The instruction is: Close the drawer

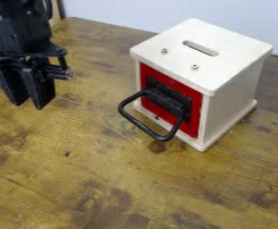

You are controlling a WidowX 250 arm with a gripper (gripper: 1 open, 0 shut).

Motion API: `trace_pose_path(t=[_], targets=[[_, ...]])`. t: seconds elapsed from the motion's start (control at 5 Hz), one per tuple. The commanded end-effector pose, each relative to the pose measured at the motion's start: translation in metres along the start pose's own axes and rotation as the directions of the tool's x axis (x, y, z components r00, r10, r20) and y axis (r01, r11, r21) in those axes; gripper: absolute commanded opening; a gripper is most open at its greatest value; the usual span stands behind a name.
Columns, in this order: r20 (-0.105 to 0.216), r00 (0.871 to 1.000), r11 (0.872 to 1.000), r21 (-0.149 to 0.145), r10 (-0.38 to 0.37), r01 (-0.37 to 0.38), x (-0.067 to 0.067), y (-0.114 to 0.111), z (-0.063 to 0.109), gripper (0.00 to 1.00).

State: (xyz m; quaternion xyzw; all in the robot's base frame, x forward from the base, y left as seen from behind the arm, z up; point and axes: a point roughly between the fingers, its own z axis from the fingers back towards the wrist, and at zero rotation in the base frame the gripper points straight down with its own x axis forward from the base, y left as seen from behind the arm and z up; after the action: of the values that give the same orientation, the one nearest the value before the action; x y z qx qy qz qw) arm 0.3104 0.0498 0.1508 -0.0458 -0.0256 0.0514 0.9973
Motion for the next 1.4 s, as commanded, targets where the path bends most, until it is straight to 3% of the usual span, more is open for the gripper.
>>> trace_pose_path(t=[0.0, 0.8, 1.2], targets=[[0.091, 0.996, 1.0, 0.031, 0.003, -0.006, 0.003, 0.003, 0.03, 0.0], [0.119, 0.988, 0.987, 0.139, -0.1, 0.083, 0.01, -0.014, 0.036, 0.0], [0.131, 0.987, 0.989, 0.129, -0.092, 0.074, 0.007, -0.017, 0.035, 0.0]])
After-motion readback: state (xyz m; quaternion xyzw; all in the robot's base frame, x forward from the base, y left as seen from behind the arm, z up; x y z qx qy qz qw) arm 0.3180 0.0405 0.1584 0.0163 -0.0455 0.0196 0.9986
